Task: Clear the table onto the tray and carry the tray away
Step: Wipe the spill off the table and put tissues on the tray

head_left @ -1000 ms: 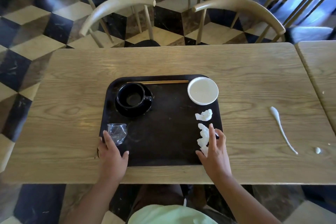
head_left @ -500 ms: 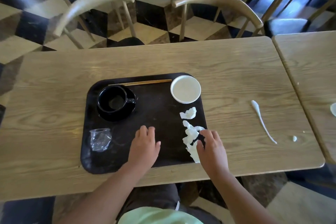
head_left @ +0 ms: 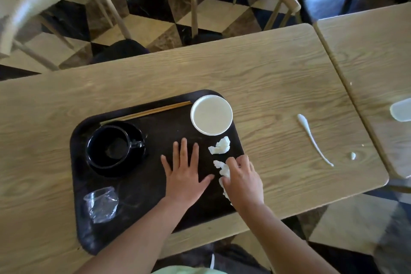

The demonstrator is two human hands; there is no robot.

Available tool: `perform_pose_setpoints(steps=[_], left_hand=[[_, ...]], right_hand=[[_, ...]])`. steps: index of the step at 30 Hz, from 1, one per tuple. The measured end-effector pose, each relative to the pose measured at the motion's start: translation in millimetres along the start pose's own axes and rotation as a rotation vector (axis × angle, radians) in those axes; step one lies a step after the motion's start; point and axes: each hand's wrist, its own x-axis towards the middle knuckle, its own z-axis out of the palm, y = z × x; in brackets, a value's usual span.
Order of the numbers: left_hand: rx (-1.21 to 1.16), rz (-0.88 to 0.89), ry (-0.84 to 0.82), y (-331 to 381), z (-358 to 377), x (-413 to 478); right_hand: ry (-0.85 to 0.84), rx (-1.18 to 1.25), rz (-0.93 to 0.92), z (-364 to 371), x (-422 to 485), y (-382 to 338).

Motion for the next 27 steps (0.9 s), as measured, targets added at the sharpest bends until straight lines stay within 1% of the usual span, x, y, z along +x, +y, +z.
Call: perform_pose_setpoints(steps=[4, 9, 14, 19, 21, 24, 27], left_hand=[[-0.007, 0.000, 0.005, 6.5, 4.0, 9.2], [-0.009, -0.058, 0.007, 20.0, 8.5, 13.8], [-0.023, -0.134, 0.006, 40.2, 9.3, 24.9], [-0.011, -0.213, 0.059, 52.5, 13.6, 28.5], [-0.024, -0.251, 0.090, 59.1, 16.0, 29.6], [-0.008, -0.276, 0.140, 63.3, 22.1, 30.0], [0.002, -0.296, 0.180, 65.0, 24.1, 32.0]], right_hand=[[0.022, 0.147, 0.084, -1.8, 2.9, 0.2], [0.060, 0.443, 0.099, -13.1, 1.1, 13.0], [0.096, 0.545, 0.108, -34.4, 8.9, 42.0], [0.147, 0.504, 0.080, -65.4, 38.5, 92.5], [0.211, 0.452, 0.076, -76.5, 57.1, 117.7], [0.315, 0.360, 0.024, -94.7, 88.7, 152.8], [0.323, 0.269, -0.031, -112.5, 123.3, 180.0]])
